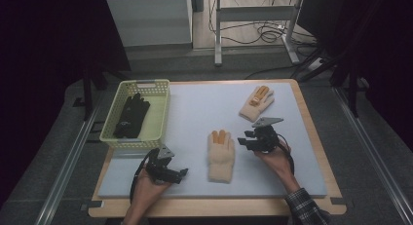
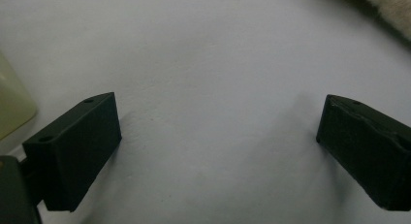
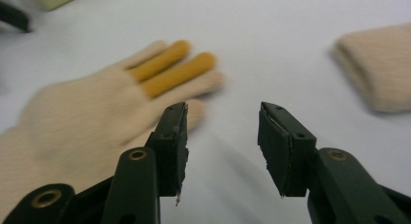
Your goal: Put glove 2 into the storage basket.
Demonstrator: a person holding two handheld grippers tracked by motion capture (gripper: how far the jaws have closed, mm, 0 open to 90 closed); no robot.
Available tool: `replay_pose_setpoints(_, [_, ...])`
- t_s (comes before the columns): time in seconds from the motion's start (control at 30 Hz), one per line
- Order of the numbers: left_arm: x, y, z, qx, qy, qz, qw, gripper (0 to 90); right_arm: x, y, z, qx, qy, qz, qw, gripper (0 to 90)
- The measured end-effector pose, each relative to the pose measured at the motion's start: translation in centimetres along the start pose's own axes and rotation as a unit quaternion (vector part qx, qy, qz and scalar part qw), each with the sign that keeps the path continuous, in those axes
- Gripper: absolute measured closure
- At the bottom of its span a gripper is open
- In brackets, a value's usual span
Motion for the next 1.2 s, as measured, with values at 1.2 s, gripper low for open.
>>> replay_pose_setpoints(1.2, [0.0, 0.0, 0.0, 0.000, 0.001, 0.001, 1.0000, 2.3, -4.5, -14.4, 7.7, 0.168, 0.011, 0.043, 0.9848, 43.8])
Point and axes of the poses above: each handheld gripper's, and its own axes: z roughly forward along the jaws, x roughly out of its underside, y roughly to its left, the point moved 9 cm from there along z, roughly forward along the jaws, and after that the axes turned 7 degrees about x, right-handed, at the moved point
